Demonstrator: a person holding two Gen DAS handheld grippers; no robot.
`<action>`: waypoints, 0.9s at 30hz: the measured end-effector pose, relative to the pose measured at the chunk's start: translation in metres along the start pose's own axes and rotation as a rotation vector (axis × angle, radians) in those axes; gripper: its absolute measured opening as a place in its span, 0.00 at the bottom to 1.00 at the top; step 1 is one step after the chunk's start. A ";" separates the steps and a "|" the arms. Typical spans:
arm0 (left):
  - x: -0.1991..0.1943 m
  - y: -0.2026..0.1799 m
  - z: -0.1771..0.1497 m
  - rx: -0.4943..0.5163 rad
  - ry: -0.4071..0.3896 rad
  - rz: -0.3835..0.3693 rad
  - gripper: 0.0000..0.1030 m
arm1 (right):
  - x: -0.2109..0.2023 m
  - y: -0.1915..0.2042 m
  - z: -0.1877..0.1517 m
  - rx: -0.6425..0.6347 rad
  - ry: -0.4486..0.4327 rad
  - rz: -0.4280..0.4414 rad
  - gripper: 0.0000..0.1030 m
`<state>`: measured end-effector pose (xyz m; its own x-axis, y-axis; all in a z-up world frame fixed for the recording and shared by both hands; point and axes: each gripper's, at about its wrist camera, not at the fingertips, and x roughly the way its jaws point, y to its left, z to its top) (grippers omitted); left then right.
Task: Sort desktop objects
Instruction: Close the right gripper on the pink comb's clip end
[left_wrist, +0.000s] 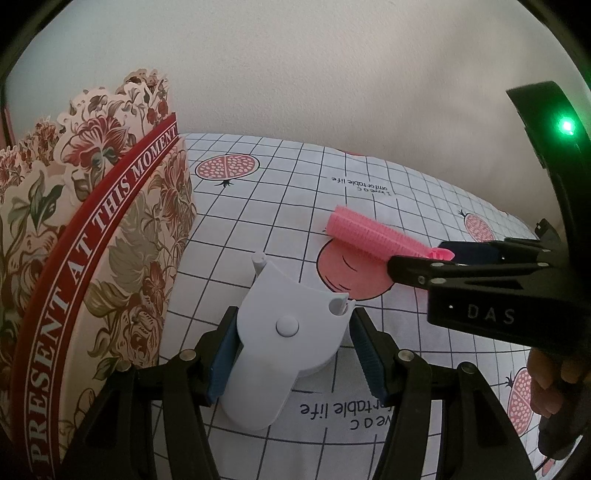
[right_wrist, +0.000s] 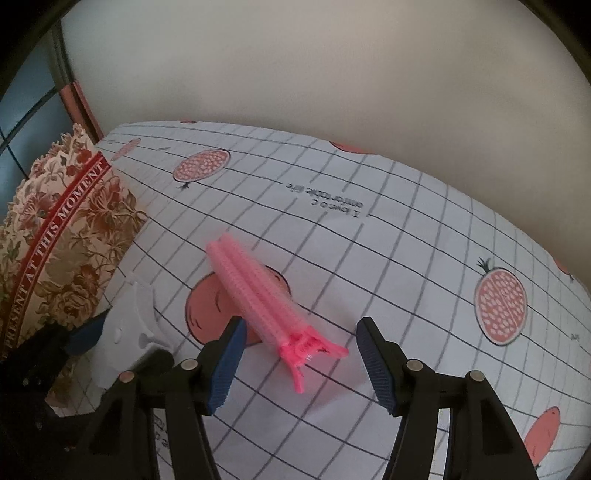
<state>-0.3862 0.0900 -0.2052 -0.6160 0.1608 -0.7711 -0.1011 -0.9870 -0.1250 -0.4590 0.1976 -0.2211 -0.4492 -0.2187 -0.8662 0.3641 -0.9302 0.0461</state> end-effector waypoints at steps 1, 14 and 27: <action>0.001 -0.001 0.000 0.002 0.000 0.000 0.60 | 0.001 0.001 0.001 -0.005 0.002 -0.005 0.64; 0.000 0.000 0.000 0.006 0.001 0.001 0.60 | 0.002 0.010 0.001 -0.023 0.002 0.011 0.46; 0.003 -0.004 0.001 0.022 0.005 0.014 0.60 | -0.012 0.001 -0.019 0.108 -0.018 -0.010 0.31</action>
<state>-0.3885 0.0940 -0.2063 -0.6136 0.1472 -0.7757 -0.1100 -0.9888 -0.1006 -0.4378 0.2054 -0.2203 -0.4674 -0.2141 -0.8577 0.2698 -0.9585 0.0923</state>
